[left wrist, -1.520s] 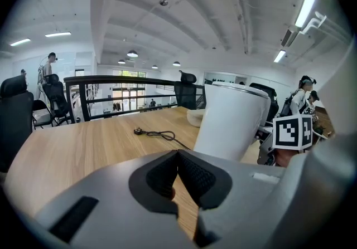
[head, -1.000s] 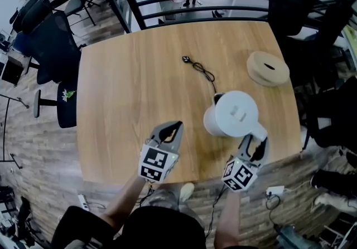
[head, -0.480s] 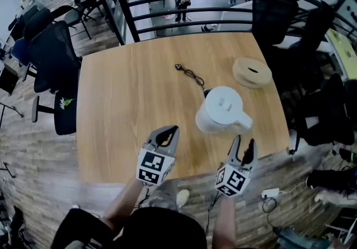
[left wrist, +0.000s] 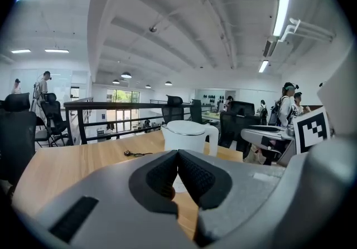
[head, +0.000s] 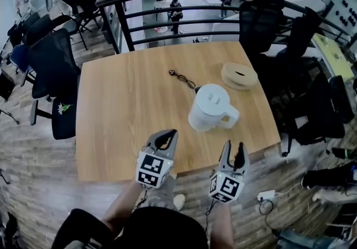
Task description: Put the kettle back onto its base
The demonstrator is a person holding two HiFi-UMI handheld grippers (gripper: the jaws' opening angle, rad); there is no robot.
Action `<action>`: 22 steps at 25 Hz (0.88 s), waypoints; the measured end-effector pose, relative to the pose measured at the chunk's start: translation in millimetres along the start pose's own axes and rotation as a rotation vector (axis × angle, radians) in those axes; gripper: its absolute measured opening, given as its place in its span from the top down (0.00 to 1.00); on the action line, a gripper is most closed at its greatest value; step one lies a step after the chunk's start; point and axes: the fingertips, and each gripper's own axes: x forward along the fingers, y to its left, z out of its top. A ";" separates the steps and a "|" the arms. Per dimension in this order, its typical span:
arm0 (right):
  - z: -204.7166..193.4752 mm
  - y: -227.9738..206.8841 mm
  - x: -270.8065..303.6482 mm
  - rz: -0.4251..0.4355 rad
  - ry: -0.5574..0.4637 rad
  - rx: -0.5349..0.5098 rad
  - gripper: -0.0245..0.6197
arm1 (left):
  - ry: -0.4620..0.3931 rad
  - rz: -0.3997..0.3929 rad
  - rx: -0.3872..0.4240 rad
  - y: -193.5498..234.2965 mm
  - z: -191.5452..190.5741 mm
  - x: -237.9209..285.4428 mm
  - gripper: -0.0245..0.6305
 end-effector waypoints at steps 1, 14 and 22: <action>2.7 -0.4 -6.0 0.003 0.002 0.002 0.70 | -0.006 -0.002 0.003 -4.9 1.9 -4.2 0.96; 17.6 1.7 -75.9 0.096 -0.022 -0.042 0.83 | -0.055 -0.024 0.038 -64.1 13.1 -60.8 0.96; 36.4 13.1 -114.8 0.149 -0.053 -0.058 0.89 | -0.087 -0.011 0.057 -89.1 19.2 -97.3 0.96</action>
